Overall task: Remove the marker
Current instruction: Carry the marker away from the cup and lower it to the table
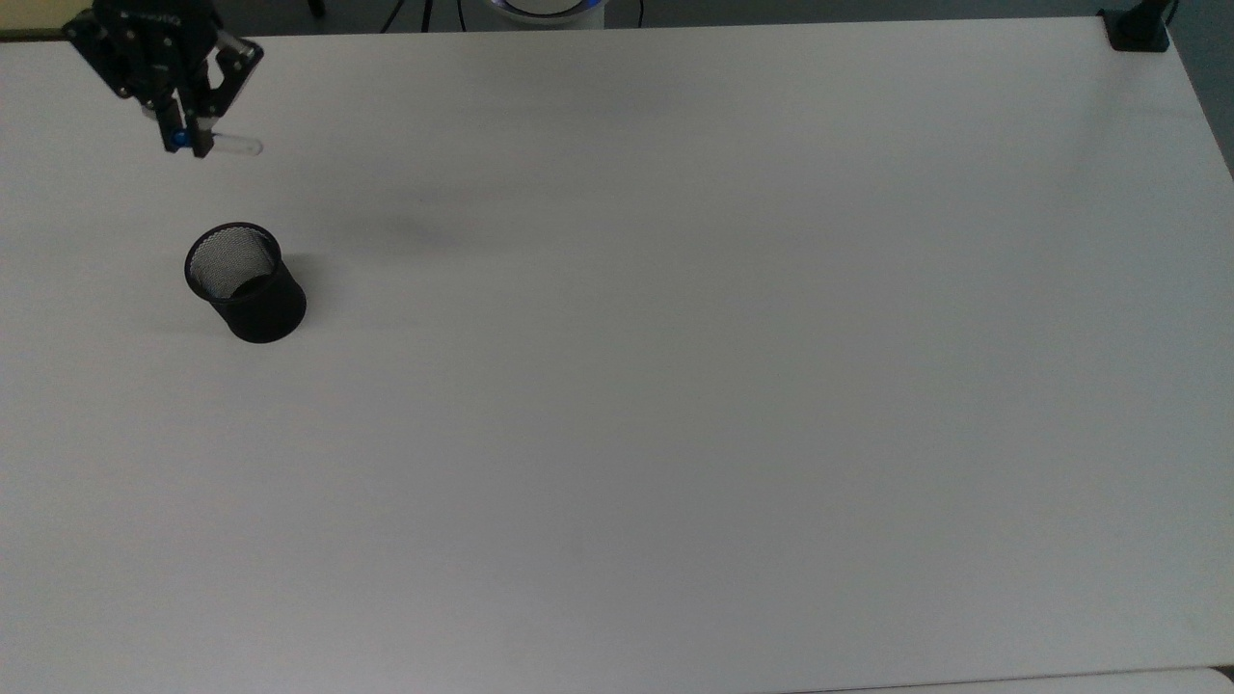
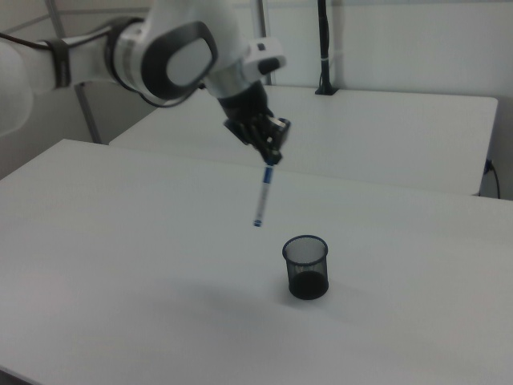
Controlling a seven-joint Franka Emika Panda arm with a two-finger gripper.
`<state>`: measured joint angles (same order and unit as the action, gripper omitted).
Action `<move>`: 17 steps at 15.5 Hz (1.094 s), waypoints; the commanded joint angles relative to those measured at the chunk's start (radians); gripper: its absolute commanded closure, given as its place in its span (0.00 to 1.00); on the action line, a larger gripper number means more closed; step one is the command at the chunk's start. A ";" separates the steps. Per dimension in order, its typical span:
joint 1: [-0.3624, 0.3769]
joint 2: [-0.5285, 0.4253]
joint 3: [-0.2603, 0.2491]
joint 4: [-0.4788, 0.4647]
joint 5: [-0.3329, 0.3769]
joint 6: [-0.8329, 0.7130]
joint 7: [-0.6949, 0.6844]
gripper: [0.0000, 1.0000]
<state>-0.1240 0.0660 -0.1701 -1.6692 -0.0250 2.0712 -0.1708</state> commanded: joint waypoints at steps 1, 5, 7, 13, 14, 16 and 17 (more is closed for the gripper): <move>0.038 0.017 0.084 0.011 0.014 -0.106 0.028 1.00; 0.122 0.107 0.092 0.008 0.037 -0.118 0.143 1.00; 0.156 0.170 0.093 0.009 0.075 -0.109 0.143 1.00; 0.218 0.322 0.093 0.009 0.103 0.015 0.145 1.00; 0.233 0.356 0.093 0.009 0.097 0.061 0.161 1.00; 0.253 0.391 0.093 0.005 0.093 0.116 0.183 0.97; 0.257 0.403 0.093 -0.001 0.088 0.139 0.198 0.94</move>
<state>0.1012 0.4257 -0.0686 -1.6673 0.0633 2.1382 -0.0240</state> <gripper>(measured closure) 0.824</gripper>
